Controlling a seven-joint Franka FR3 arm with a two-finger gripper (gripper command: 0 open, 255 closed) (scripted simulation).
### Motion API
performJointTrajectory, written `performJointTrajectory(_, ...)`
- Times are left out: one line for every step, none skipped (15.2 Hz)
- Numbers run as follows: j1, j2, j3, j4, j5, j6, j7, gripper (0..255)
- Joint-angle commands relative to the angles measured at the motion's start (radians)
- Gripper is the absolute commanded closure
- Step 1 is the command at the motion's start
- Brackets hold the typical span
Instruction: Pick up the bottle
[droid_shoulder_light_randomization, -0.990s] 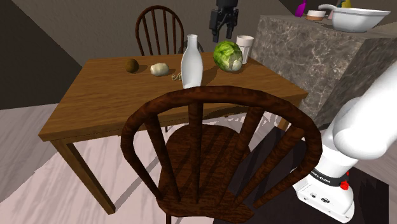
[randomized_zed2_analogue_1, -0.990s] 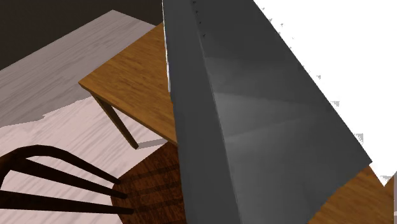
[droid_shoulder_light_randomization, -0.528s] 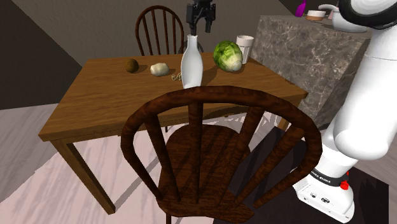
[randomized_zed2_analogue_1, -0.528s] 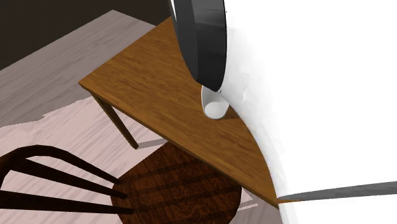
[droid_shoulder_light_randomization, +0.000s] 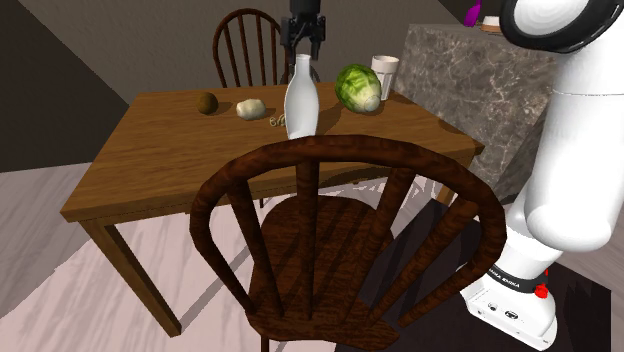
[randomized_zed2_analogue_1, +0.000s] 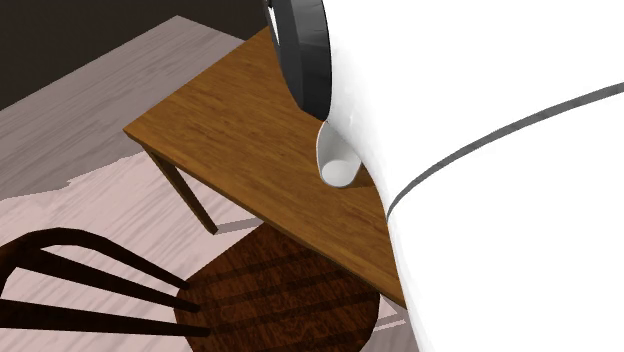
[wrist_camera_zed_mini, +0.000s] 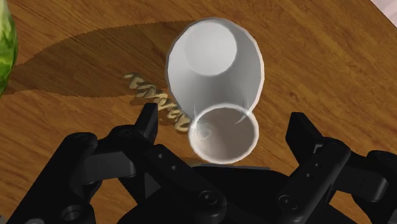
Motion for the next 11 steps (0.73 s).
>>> performJointTrajectory(-0.001,-0.011,0.0,-0.046,0.001,0.036,-0.001,0)
performJointTrajectory(-0.002,-0.014,0.0,-0.059,0.001,0.045,-0.001,0)
performJointTrajectory(-0.002,-0.014,0.0,-0.059,0.001,0.045,-0.001,0)
performJointTrajectory(-0.002,-0.013,-0.001,-0.056,0.001,0.044,-0.001,255)
performJointTrajectory(-0.002,-0.014,-0.001,-0.058,0.001,0.045,-0.001,255)
performJointTrajectory(-0.002,-0.014,-0.001,-0.058,0.001,0.045,-0.001,255)
performJointTrajectory(-0.002,-0.012,-0.001,-0.056,0.001,0.044,-0.001,255)
performJointTrajectory(-0.002,-0.013,-0.001,-0.057,0.001,0.045,-0.001,255)
performJointTrajectory(-0.002,-0.014,0.0,-0.058,0.001,0.045,-0.001,255)
performJointTrajectory(-0.001,-0.014,0.0,-0.059,0.001,0.045,-0.001,255)
performJointTrajectory(-0.002,-0.013,0.0,-0.057,0.001,0.045,-0.001,255)
